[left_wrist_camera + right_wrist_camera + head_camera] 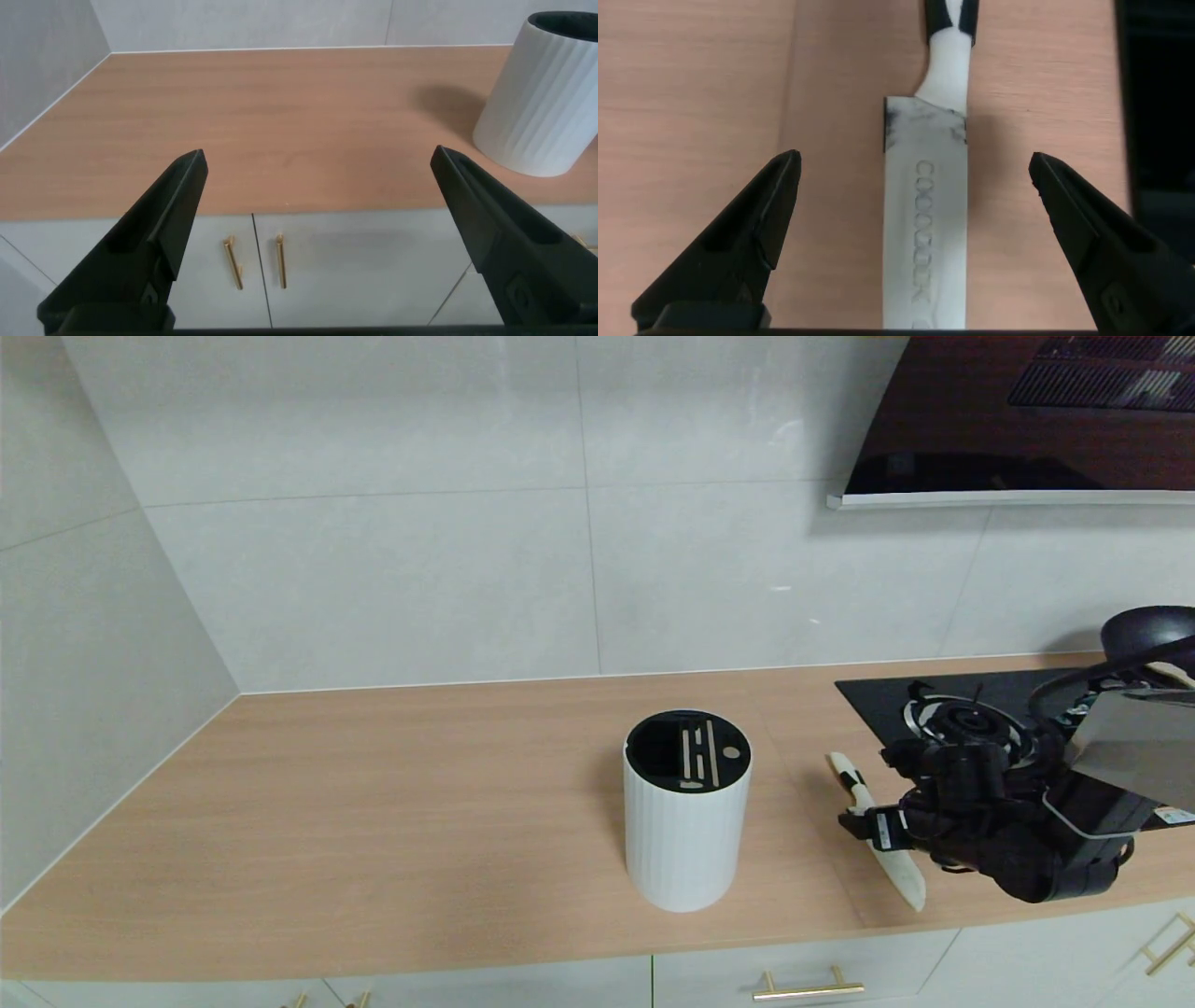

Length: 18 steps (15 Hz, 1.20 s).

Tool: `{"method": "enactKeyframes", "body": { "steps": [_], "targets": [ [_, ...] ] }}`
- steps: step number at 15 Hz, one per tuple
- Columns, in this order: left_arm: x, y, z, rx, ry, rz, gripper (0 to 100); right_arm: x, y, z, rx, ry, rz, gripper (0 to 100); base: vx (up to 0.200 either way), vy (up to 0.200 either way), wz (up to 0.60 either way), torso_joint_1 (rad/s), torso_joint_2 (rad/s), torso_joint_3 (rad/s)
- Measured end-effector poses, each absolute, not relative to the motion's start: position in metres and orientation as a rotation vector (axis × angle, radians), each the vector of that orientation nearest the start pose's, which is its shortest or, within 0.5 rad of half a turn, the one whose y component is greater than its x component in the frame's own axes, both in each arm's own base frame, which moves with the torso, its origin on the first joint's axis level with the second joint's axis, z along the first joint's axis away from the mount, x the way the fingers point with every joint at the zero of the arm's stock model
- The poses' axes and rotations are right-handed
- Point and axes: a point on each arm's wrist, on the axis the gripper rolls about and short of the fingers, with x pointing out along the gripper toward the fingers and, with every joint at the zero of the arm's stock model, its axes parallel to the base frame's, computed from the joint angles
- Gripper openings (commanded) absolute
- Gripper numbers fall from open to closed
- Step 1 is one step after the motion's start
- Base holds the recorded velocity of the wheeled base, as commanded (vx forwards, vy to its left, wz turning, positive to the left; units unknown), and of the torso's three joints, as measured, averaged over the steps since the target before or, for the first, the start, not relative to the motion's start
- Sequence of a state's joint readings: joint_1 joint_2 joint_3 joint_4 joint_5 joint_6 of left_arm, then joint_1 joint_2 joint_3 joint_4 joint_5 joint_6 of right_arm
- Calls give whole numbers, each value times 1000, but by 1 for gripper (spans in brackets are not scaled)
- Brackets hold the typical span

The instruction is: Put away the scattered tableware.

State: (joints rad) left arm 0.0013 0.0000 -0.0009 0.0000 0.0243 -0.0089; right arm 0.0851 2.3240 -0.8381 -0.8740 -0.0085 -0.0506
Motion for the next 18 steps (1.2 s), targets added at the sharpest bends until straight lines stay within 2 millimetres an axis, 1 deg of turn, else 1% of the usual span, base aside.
{"method": "enactKeyframes", "body": {
  "steps": [3, 8, 11, 18],
  "targets": [
    [-23, 1, 76, -9, -2, 26, 100, 383, 32, -17, -73, 619, 93, 100, 0, 0, 0, 0, 0, 0],
    [-23, 1, 76, -9, -1, 25, 100, 391, 29, -28, -54, 583, 77, 100, 0, 0, 0, 0, 0, 0],
    [-23, 1, 76, -9, -1, 26, 100, 395, 30, -33, -19, 577, 69, 100, 0, 0, 0, 0, 0, 0],
    [-23, 1, 76, -9, -1, 26, 100, 399, 29, -40, -18, 582, 65, 100, 0, 0, 0, 0, 0, 0]
  ]
}}
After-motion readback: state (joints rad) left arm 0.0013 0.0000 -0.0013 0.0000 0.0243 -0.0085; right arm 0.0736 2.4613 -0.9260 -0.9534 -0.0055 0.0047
